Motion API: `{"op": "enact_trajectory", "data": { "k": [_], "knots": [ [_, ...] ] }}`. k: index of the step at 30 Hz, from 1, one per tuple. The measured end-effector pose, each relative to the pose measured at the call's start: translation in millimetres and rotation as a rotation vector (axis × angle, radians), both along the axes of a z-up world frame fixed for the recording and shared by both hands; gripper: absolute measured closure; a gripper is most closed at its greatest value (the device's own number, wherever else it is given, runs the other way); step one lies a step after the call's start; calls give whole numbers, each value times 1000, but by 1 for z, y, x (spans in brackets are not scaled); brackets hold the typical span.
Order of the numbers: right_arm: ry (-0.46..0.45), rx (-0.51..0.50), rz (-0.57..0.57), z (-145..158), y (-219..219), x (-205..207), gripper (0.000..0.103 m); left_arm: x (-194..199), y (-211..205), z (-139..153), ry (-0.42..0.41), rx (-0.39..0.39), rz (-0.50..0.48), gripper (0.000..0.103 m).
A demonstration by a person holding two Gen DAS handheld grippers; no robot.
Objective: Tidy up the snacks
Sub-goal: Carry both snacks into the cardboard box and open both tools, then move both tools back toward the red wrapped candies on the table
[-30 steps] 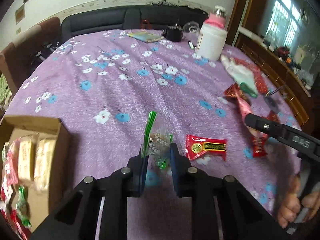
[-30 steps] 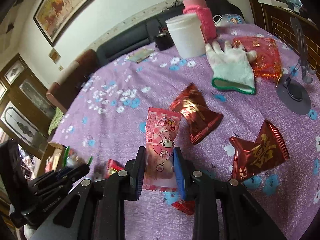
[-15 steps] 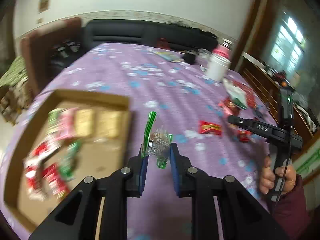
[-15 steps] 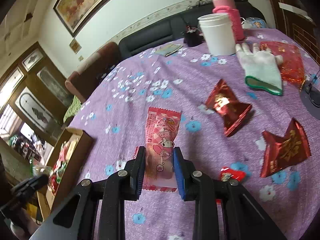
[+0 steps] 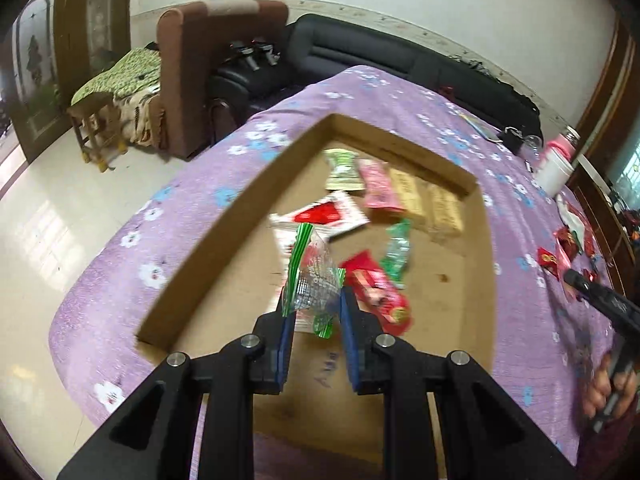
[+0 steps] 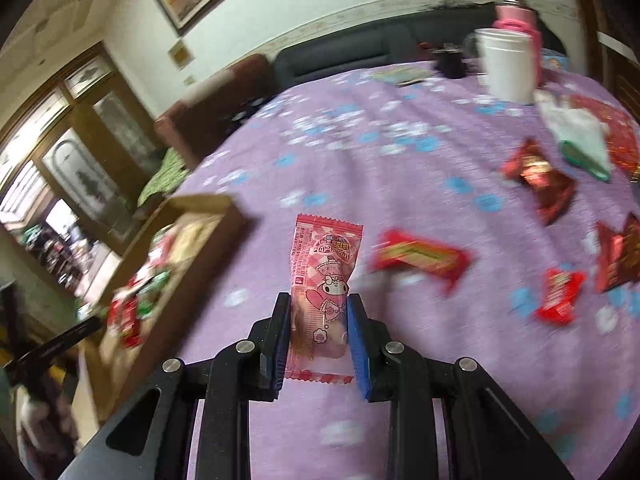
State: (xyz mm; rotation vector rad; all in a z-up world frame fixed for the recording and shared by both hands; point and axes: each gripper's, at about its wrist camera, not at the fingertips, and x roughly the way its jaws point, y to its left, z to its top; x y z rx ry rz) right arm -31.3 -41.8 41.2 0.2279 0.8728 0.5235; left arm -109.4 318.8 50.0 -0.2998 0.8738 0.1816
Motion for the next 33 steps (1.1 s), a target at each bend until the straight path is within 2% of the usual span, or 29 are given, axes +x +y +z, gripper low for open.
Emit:
{"op": "enact_trajectory", "data": {
  "k": [5,9,11,12,13,19,25,26,29,33],
  "knots": [
    [9,11,139,11,63,-23,73,2,14,-14,33,-40,20,82],
    [21,-6,216,16,108,-27,73,1,16,-15,22,-42,8,76],
    [22,-17,230,16,124,-28,73,0,14,-14,15,-41,-1,58],
    [20,-25,240,17,134,-28,73,-2,13,-12,7,-39,-4,37],
    [19,-33,244,17,141,-29,73,-5,13,-10,-6,-38,-8,25],
    [29,-105,247,13,185,-23,73,-19,17,2,-60,-60,-34,24],
    [-13,-216,233,6,215,-20,71,-37,30,12,-104,-103,-15,24],
    [-24,-228,234,7,217,-21,68,-38,32,12,-106,-108,-13,24],
    [-71,-247,227,10,216,-27,48,-40,38,10,-94,-119,6,24],
    [-88,-238,211,15,204,-31,47,-45,37,12,-103,-117,24,24]
  ]
}}
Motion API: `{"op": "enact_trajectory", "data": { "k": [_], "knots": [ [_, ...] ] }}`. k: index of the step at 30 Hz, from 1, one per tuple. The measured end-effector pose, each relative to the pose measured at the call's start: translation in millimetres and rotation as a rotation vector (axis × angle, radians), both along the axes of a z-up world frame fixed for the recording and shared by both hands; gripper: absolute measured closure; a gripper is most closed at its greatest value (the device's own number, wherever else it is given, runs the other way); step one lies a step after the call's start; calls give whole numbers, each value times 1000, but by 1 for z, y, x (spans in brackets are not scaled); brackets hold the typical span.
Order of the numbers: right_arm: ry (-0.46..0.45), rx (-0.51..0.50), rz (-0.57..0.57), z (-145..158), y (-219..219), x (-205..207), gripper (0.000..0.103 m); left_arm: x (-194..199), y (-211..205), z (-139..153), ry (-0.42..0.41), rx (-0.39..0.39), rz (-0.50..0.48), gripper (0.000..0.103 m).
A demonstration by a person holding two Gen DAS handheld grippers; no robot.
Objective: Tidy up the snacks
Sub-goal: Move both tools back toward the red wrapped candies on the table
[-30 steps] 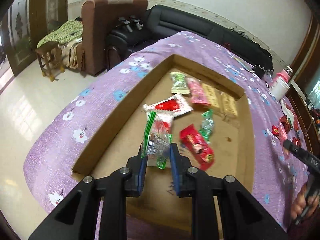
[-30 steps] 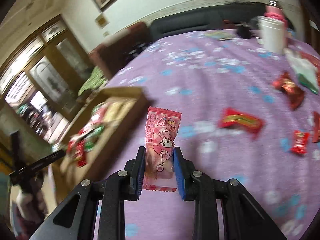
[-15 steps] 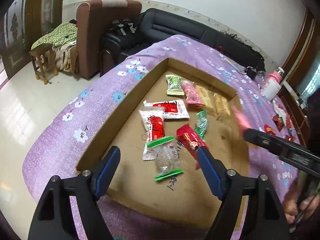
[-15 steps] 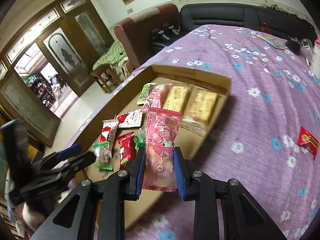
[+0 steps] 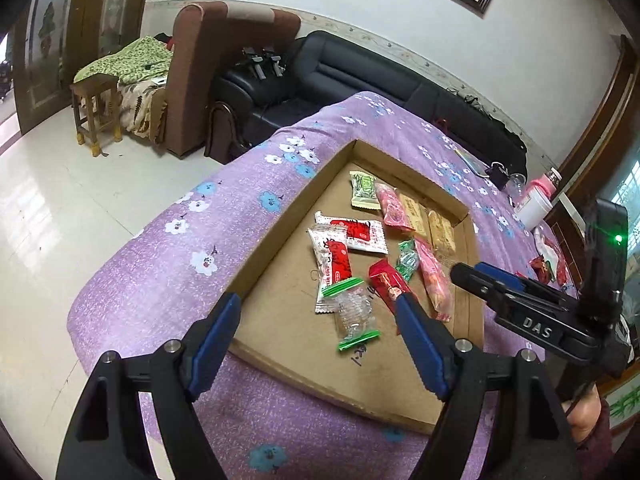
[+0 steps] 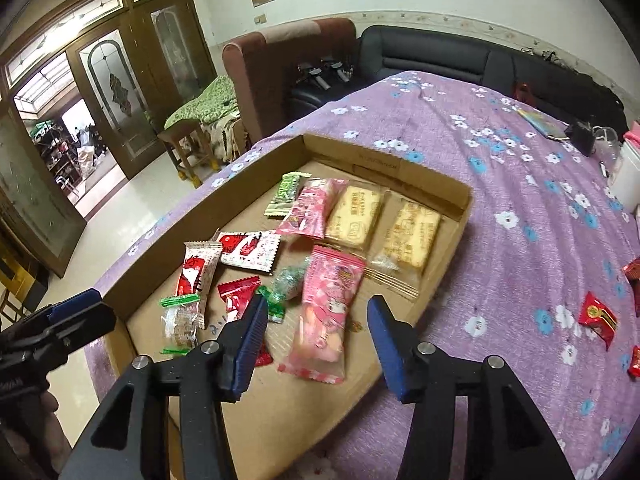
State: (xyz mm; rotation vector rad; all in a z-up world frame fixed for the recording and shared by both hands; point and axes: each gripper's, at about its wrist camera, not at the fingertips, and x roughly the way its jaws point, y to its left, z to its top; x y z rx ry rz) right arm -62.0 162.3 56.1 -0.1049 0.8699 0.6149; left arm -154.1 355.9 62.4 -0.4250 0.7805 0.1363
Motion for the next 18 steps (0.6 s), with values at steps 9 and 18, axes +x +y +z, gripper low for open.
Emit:
{"op": "enact_trajectory", "data": {
  "k": [9,18],
  "knots": [
    [-27,34,-75,6,-54,-12,38,1,-44,14,9,146,-20,24],
    [-74,6,-125,4,-104,-32,38,3,-121,27,-3,418,-94,21]
  ]
}}
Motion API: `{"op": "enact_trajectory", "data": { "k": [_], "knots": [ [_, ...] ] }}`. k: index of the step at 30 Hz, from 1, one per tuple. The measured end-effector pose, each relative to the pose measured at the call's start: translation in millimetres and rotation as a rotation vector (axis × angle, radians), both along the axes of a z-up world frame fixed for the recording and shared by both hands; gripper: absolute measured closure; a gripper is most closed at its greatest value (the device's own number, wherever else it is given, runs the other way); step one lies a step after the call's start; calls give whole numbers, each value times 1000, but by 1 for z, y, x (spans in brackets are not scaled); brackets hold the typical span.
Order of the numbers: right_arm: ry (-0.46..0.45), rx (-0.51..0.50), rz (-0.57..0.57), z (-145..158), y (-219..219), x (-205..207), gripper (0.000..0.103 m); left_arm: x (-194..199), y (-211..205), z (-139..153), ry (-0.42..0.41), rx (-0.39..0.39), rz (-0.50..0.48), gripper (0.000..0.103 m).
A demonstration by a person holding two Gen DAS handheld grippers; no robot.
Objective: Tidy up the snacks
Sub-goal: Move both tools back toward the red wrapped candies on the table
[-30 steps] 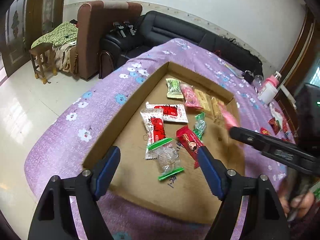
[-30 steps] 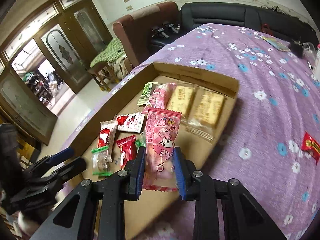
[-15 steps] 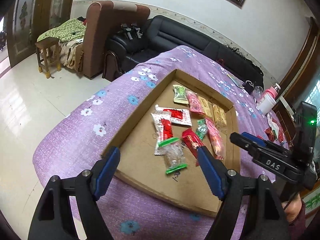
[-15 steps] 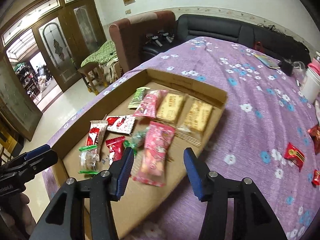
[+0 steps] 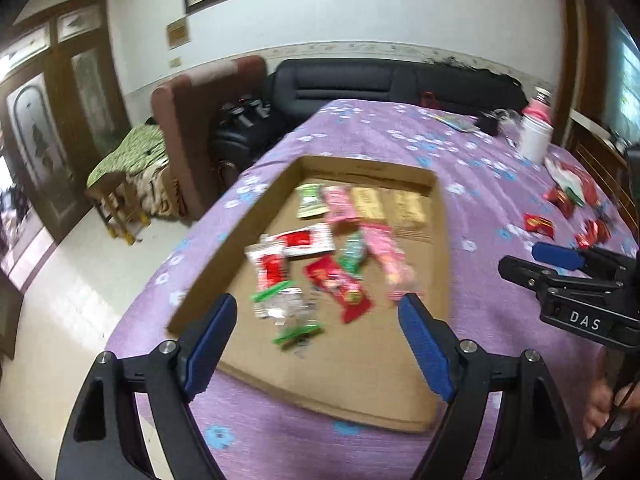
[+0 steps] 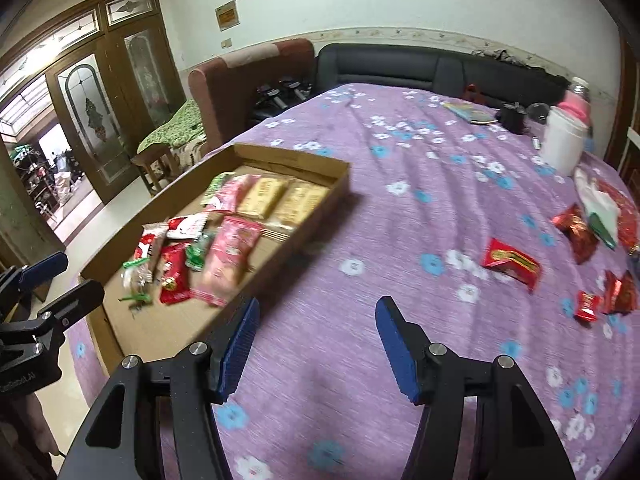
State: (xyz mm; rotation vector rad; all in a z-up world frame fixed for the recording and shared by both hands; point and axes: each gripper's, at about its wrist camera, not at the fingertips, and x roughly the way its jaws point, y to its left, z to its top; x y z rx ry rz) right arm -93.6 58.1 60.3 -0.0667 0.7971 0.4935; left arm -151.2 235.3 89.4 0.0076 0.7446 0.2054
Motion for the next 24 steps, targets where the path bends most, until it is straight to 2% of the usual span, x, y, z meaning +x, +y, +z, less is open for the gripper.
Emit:
{"op": "enact_trajectory", "data": {
  "k": [13,24],
  "knots": [
    [-12,20,-109,3,-72,-9,35,3,-72,3,11,122,-127,21],
    [14,44,-185,0,-113,-6,33,3,-88,1,25,154,-144,21]
  ]
}}
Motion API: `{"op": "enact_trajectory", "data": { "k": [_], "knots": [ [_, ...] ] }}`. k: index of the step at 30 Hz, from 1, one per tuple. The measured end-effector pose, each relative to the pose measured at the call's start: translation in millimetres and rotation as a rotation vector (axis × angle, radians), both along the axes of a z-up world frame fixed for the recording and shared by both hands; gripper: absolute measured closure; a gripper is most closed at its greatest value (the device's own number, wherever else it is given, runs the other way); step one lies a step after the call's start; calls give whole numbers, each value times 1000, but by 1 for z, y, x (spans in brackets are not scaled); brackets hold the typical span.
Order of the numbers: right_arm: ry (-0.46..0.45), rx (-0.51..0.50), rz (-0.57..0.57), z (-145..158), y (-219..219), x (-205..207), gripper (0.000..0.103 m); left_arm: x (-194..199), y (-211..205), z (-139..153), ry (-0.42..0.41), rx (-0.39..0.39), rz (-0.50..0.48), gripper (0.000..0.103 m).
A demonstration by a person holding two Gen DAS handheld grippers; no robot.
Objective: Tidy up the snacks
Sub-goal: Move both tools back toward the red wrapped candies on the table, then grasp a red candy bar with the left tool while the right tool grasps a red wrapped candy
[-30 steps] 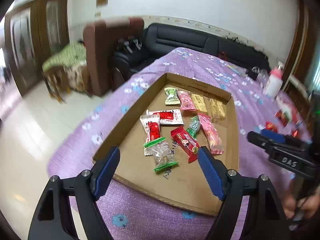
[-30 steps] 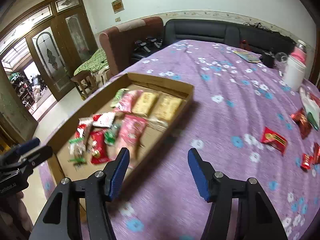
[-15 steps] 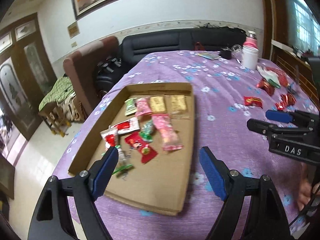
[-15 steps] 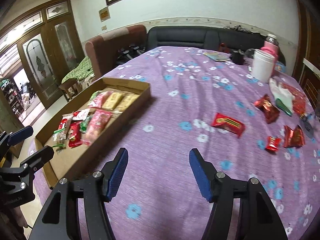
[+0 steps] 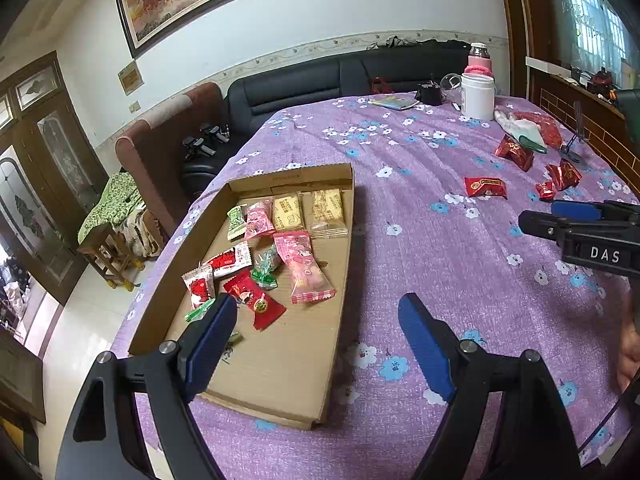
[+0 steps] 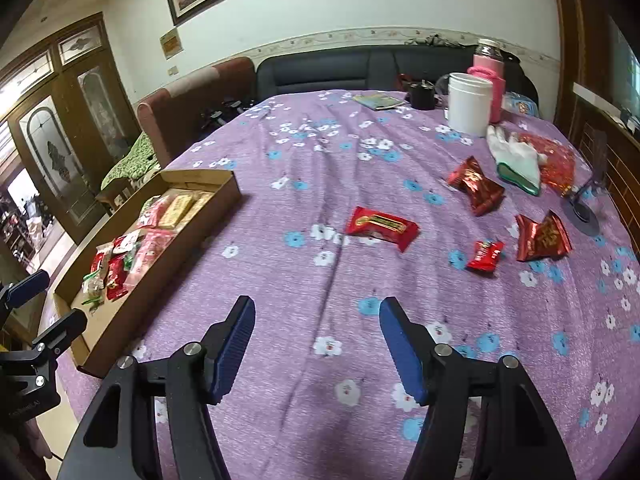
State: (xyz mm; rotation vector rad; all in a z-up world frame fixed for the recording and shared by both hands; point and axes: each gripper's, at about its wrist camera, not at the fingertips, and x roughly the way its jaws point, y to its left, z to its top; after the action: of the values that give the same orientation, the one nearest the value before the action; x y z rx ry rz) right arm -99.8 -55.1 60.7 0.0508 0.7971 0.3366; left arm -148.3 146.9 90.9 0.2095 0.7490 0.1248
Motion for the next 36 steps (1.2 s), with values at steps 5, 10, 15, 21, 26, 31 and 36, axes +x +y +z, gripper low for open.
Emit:
{"op": "enact_trajectory", "data": {
  "k": [5,10,15,21,26,31,36],
  "knots": [
    [16,8,-19,-5,-10,2,33,1,-1,-5,12,-2,-2,21],
    [25,3,-33,-9,-17,5,33,5,-6,-11,26,5,-11,21],
    [37,7,-70,-11,-32,15,33,11,-9,-16,44,10,-20,21],
    [52,43,-154,-7,-62,39,33,19,-15,-22,63,15,-37,21],
    [19,103,-257,9,-103,67,33,25,-22,-15,73,-7,-108,21],
    [-52,235,-450,27,-182,112,30,43,-25,10,73,-107,-180,21],
    [58,289,-480,-10,-212,133,30,83,-45,26,101,-159,-242,20]
  ]
}}
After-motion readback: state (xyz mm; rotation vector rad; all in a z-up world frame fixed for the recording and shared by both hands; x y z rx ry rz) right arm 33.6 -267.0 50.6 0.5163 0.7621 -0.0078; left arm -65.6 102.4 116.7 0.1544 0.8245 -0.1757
